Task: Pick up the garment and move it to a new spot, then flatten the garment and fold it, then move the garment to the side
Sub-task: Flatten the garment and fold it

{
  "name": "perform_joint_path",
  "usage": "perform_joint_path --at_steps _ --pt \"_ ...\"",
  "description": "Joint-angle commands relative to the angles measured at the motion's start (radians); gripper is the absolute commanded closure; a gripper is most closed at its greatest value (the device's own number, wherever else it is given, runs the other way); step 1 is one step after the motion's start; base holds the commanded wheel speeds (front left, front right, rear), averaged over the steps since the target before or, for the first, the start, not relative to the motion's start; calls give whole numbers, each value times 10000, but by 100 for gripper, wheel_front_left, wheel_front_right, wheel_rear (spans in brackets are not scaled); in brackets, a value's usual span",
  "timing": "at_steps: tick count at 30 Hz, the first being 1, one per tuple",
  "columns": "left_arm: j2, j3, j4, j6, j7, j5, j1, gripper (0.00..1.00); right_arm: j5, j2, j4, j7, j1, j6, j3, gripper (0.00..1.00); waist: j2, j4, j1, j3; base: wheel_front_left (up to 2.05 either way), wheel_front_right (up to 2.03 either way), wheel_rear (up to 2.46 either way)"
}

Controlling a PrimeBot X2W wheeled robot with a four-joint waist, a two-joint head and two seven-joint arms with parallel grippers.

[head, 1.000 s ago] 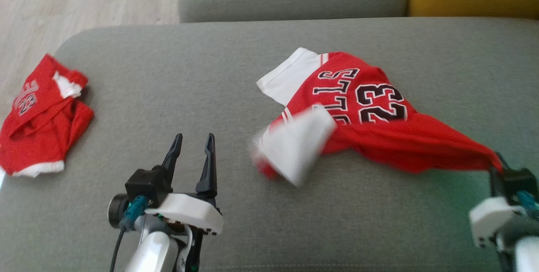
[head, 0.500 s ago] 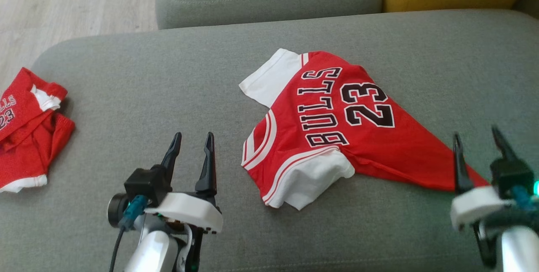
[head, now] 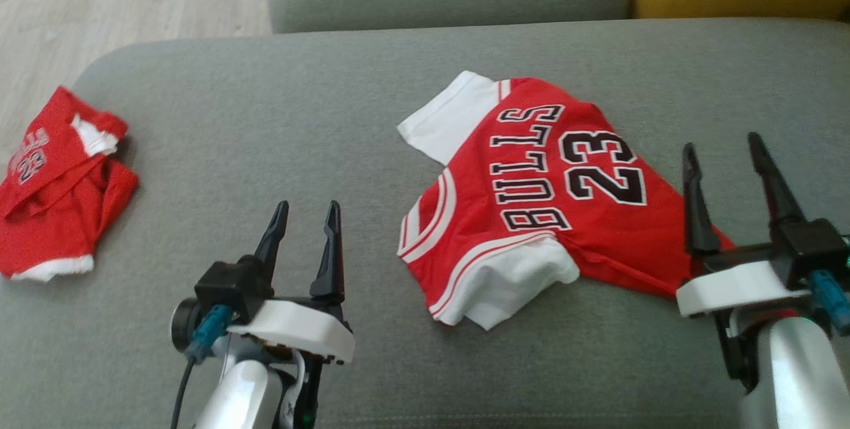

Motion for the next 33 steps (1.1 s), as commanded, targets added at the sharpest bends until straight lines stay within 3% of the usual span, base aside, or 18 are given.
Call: perform_joint_path --at_steps 1,10,16,22,28,33 --pt "24 256 -399 10 -122 -74 -562 0 71 -28 -244 -83 -580 39 319 0 -1 216 0 131 0 0 0" --pt "24 -245 -625 -14 -122 -291 -1241 0 -237 -251 1075 1048 -2964 39 794 0 -1 1651 0 1333 0 0 0" --pt "24 -972 -763 55 -122 -735 -1820 0 339 -1514 3809 2923 -5489 39 1505 0 -1 2836 0 2314 0 0 0" --pt "24 -1520 -856 217 -122 -1169 -2163 0 1509 -2960 6400 4375 -7222 39 3153 0 -1 3768 0 2925 0 0 0" --pt "24 -1728 -950 312 -122 -1359 -2280 0 2763 -3698 7767 5396 -8415 39 4791 0 -1 4160 0 3330 0 0 0" --pt "24 -1770 -1036 343 -122 -1434 -2370 0 3268 -4015 8272 5702 -9136 39 5551 0 -1 4249 0 3600 0 0 0"
